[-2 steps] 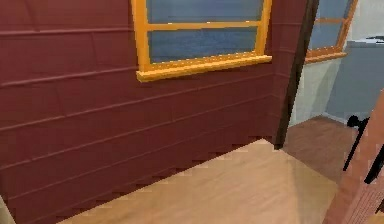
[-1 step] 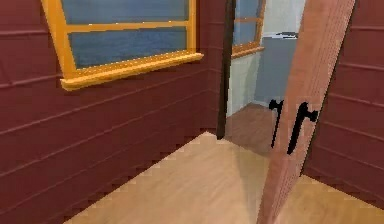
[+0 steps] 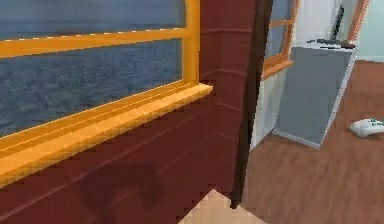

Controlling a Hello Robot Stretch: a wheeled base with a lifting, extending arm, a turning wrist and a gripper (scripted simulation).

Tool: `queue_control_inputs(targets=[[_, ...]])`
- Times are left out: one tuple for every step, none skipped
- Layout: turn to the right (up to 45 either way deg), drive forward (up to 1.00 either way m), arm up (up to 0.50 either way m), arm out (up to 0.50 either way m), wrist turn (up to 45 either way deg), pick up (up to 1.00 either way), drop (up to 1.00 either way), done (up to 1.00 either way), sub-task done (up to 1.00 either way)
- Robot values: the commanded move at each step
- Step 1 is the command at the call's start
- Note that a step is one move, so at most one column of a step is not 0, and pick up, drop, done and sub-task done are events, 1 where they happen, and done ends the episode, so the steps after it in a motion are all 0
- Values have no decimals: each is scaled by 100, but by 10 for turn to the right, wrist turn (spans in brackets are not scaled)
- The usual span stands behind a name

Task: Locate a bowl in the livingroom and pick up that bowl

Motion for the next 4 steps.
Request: queue_control_inputs(targets=[[210,0,0,0,0,0,0,0,0],[30,0,0,0,0,0,0,0,0],[0,10,0,0,0,0,0,0,0],[120,0,0,0,0,0,0,0,0]])
